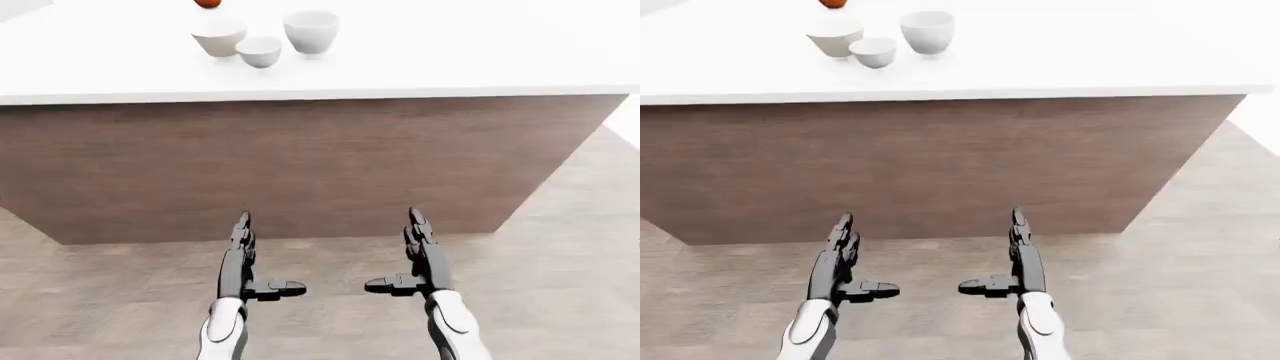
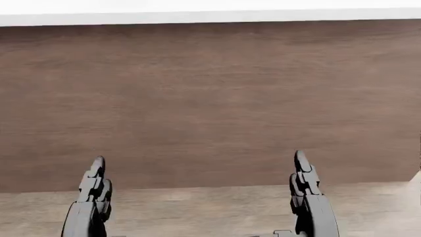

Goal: Stack the bowls from largest to smallest.

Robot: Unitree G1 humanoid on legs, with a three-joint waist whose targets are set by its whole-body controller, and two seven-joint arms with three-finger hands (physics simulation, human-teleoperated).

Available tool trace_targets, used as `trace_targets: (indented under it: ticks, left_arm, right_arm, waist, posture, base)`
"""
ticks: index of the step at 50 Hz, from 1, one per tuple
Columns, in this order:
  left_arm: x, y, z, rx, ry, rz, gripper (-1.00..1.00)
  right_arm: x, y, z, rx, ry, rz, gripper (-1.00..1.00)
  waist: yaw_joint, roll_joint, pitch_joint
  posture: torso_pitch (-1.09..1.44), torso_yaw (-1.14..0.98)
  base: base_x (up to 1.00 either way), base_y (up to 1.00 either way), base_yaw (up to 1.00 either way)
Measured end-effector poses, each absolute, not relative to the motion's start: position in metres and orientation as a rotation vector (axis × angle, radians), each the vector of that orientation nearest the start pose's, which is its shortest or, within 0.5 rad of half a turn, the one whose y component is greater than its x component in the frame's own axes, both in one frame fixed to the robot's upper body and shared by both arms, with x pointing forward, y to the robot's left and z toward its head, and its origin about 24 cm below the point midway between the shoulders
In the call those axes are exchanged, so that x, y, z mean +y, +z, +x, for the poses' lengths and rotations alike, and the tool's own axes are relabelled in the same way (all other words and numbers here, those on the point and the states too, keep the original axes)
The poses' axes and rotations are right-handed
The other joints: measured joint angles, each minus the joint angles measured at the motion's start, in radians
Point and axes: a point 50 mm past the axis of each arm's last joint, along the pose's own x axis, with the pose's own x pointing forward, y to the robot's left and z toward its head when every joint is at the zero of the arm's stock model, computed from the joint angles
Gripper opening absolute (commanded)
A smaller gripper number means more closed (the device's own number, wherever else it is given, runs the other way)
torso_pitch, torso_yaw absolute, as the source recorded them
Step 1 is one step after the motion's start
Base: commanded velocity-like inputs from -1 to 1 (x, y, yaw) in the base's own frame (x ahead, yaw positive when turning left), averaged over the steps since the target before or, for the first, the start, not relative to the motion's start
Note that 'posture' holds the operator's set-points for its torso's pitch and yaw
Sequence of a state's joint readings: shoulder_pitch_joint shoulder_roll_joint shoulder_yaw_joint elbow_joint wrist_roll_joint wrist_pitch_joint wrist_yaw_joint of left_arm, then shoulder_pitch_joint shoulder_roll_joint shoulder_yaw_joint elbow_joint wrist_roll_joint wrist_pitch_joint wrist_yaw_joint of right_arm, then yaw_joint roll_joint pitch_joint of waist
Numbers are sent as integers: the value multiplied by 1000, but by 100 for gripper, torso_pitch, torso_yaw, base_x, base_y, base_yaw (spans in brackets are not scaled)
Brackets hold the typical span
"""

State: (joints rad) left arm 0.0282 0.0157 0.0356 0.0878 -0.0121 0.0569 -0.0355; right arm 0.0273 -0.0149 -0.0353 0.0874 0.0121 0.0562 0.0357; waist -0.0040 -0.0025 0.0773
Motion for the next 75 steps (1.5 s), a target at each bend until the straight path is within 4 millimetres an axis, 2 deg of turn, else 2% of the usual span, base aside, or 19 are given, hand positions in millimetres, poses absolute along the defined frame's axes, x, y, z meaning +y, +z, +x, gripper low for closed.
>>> trace_targets:
  ticks: [1,3,5,7,10,13,18,21,25,30,36,47,52,64,67,70,72,74,75]
  left_arm:
    - [162,14,245,141,28,29,100]
    - [166,38,249,7,78,72,100]
    - [169,50,247,-74,108,108,100]
    - [170,51,244,-99,143,169,100]
    - [173,58,239,-146,209,280,100]
    - [177,78,233,-247,297,401,100]
    - [185,116,223,-443,467,576,100]
    - [187,125,219,-506,529,638,100]
    - [189,136,208,-579,631,737,100]
    - [183,159,186,-720,701,753,100]
    - [179,176,162,-830,714,676,100]
    - [172,201,127,-1000,745,635,100]
    - [169,210,115,-1064,759,625,100]
    - [169,207,118,-1051,747,630,100]
    - [169,206,119,-1044,742,628,100]
    - [168,207,117,-1054,738,629,100]
    - [167,208,116,-1065,741,628,100]
    - [168,209,115,-1071,748,627,100]
    - [169,209,116,-1066,751,631,100]
  right_arm:
    - [-160,13,246,150,-4,-2,100]
    - [-160,31,249,57,-1,-8,100]
    - [-160,36,249,21,-6,-6,100]
    - [-160,33,247,30,-9,-17,100]
    - [-161,37,243,16,-30,-67,100]
    - [-167,51,241,-47,-87,-144,100]
    - [-173,88,232,-226,-225,-363,100]
    - [-172,102,226,-306,-285,-462,100]
    - [-170,118,213,-397,-397,-634,100]
    - [-165,129,200,-496,-445,-723,100]
    - [-152,150,171,-713,-477,-762,100]
    - [-139,175,131,-982,-485,-771,100]
    - [-143,168,132,-966,-468,-716,100]
    - [-139,162,133,-970,-429,-713,100]
    - [-140,163,134,-962,-427,-721,100]
    - [-141,162,134,-955,-431,-720,100]
    - [-141,163,133,-960,-432,-714,100]
    - [-140,166,132,-973,-431,-706,100]
    - [-138,166,133,-974,-425,-699,100]
  waist:
    - [-2,-5,-10]
    - [5,-6,-58]
    - [6,-12,-39]
    - [6,-9,-53]
    - [5,-5,-51]
    - [6,-3,-52]
    - [6,-1,-65]
    - [6,0,-74]
    - [5,0,-70]
    - [5,-1,-68]
    - [4,2,-64]
    - [4,-5,-58]
    - [6,-7,-59]
    - [6,-6,-55]
    - [-2,4,-40]
    - [-3,10,-40]
    - [-2,30,-37]
    - [1,61,-35]
    - [7,48,-26]
  posture:
    - [0,0]
    - [0,0]
    - [0,0]
    - [0,0]
    - [0,0]
    - [0,0]
    - [0,0]
    - [0,0]
    - [0,0]
    - [0,0]
    - [0,0]
    - [0,0]
    - [0,0]
    - [0,0]
    - [0,0]
    - [0,0]
    - [0,0]
    - [0,0]
    - [0,0]
  base:
    - [0,0,0]
    - [0,0,0]
    - [0,0,0]
    - [0,0,0]
    - [0,0,0]
    - [0,0,0]
    - [0,0,0]
    - [0,0,0]
    - [0,0,0]
    - [0,0,0]
    - [0,0,0]
    - [0,0,0]
    - [0,0,0]
    - [0,2,0]
    - [0,24,0]
    - [0,25,0]
    - [0,25,0]
    - [0,25,0]
    - [0,27,0]
